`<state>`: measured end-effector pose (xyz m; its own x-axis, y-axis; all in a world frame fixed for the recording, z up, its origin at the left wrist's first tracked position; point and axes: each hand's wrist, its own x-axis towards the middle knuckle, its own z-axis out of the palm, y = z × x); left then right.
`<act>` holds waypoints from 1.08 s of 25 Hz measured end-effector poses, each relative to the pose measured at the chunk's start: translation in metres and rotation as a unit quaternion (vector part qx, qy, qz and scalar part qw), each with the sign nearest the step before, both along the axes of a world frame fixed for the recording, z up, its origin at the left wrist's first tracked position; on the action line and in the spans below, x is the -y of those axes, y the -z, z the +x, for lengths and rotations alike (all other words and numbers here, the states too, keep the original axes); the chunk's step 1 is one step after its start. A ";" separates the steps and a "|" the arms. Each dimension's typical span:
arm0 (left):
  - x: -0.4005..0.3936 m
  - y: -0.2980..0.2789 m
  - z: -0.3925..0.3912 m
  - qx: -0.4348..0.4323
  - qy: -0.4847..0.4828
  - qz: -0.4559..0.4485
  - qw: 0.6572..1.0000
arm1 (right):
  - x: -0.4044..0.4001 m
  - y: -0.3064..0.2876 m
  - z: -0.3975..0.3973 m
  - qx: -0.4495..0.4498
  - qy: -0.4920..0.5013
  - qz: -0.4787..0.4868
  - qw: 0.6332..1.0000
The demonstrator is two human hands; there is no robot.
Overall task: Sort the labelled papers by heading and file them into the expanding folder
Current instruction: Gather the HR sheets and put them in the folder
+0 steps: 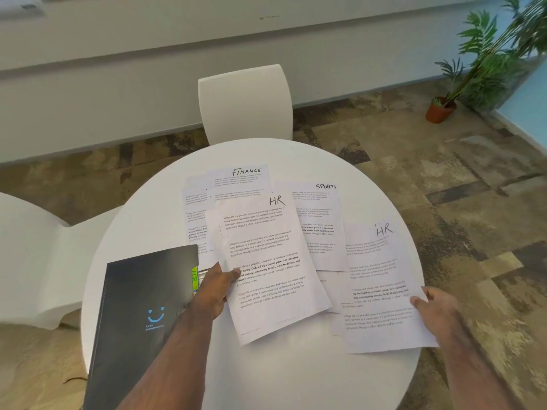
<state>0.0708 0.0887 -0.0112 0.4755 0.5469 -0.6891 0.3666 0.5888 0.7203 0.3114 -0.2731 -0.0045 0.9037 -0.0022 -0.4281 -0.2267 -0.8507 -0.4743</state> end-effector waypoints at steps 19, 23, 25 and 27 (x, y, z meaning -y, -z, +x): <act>-0.001 0.001 -0.011 0.003 -0.013 -0.003 1.000 | -0.004 0.016 -0.026 -0.108 0.082 0.124 0.983; -0.001 0.002 -0.010 0.001 -0.011 -0.002 1.000 | -0.006 -0.001 -0.020 -0.070 0.030 0.072 0.994; -0.003 0.002 -0.011 0.000 -0.009 -0.001 1.000 | 0.002 -0.020 -0.009 0.008 0.035 0.048 0.998; -0.005 0.002 -0.011 0.003 -0.009 -0.003 1.000 | 0.012 -0.044 0.008 0.102 0.063 0.046 0.992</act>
